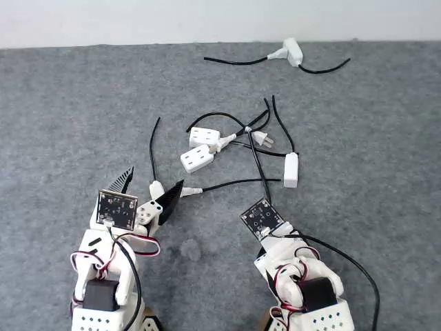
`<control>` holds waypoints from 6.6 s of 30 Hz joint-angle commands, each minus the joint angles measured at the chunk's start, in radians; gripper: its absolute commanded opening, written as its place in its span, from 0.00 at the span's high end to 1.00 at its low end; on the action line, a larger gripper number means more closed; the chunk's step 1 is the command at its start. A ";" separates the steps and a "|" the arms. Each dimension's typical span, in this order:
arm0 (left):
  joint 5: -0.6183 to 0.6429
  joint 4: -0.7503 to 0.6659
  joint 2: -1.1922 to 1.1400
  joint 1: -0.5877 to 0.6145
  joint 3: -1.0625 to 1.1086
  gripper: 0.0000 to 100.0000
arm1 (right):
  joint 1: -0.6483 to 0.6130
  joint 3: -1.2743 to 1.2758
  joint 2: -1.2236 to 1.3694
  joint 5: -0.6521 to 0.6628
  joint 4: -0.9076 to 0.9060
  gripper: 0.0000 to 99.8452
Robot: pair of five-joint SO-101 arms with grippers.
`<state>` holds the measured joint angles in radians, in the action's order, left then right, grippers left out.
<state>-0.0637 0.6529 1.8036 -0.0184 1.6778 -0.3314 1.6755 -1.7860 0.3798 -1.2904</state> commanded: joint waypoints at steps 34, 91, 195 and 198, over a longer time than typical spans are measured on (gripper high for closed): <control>0.063 -0.026 -1.485 0.048 -0.733 0.65 | 0.216 -0.063 -0.004 -0.005 0.360 0.78; 0.068 -0.063 -1.491 0.081 -0.733 0.65 | 0.030 -0.916 1.661 -0.617 0.260 0.81; 0.064 -0.060 -1.490 0.080 -0.736 0.65 | 0.122 -1.478 1.903 -0.281 0.059 0.82; 0.064 -0.060 -1.490 0.080 -0.736 0.65 | 0.108 -1.479 1.943 -0.281 0.084 0.79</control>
<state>-0.0069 0.6160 0.3061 0.0583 0.9582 -0.1979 0.2547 0.1320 0.0898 -1.2213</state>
